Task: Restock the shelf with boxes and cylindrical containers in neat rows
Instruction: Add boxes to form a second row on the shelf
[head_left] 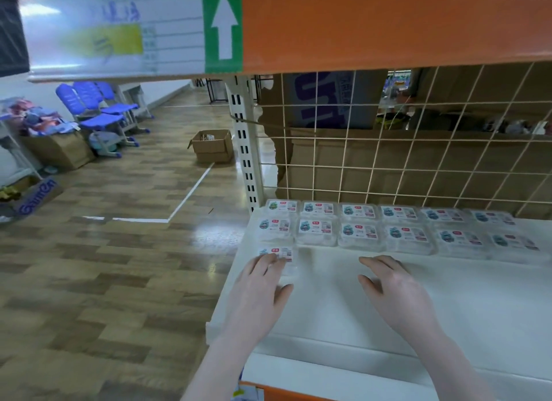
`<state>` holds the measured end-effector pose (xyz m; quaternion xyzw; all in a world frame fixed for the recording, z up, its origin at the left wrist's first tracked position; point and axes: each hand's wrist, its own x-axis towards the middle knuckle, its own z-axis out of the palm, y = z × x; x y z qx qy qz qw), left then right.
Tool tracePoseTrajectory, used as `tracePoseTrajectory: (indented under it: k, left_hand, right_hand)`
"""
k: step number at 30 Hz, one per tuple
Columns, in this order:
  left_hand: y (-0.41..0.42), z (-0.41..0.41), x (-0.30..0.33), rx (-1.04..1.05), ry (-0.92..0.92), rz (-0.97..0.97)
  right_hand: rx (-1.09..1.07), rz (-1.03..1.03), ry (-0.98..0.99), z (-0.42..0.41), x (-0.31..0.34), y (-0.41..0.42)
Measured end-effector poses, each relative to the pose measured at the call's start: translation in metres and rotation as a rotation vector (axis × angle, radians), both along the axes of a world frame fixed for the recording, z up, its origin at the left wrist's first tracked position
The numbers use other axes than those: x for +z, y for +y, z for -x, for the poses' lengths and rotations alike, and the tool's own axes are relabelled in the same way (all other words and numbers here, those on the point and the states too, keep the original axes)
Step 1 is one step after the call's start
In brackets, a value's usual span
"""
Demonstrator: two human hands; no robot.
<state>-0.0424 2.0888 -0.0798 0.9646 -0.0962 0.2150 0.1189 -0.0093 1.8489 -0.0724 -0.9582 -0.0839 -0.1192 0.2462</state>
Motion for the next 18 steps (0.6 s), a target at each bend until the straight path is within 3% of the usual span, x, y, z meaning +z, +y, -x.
tracePoseTrajectory:
  k: [9,13,18]
  left_hand:
    - [0.010,-0.011,-0.004,-0.059,0.026,0.143]
    - [0.019,-0.020,-0.003,-0.115,-0.055,0.185]
    - [0.031,-0.031,-0.003,-0.093,-0.067,0.119]
  right_hand:
    - [-0.007,0.001,-0.005,0.003,-0.006,0.007]
    - [-0.011,0.025,-0.017,0.003,-0.009,0.005]
    - [-0.019,0.022,-0.020,0.004,-0.011,0.005]
